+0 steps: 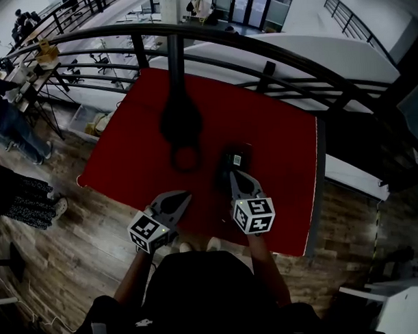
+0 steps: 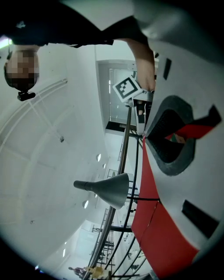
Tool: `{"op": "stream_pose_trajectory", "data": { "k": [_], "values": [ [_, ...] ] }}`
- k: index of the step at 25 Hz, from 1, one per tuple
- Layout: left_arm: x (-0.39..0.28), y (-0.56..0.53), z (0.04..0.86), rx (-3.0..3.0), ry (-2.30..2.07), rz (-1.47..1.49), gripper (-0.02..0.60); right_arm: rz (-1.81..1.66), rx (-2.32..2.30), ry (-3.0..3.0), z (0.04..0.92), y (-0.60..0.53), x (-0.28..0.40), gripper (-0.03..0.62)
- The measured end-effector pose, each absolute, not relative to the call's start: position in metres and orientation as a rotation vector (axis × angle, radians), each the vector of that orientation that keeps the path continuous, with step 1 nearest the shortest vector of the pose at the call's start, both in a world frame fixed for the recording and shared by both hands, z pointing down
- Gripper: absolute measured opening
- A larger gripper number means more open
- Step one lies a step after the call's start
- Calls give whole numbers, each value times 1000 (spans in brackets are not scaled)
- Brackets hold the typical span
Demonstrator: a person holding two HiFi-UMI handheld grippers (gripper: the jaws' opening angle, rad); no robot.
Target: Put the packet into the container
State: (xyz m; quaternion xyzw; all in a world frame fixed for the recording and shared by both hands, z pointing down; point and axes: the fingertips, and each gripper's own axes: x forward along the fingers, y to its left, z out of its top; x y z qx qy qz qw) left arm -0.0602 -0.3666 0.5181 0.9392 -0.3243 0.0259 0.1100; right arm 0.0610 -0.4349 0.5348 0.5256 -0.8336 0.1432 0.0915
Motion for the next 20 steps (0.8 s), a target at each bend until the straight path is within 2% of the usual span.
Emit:
{"op": "stream_pose_trajectory", "data": {
  "k": [4, 20],
  "values": [
    [-57, -367, 508, 2739, -939, -9, 8, 242, 1362, -2719, 503, -404, 36, 21],
    [-39, -356, 517, 2738, -895, 15, 8, 321, 1186, -2875, 501, -356, 19, 20]
  ]
}}
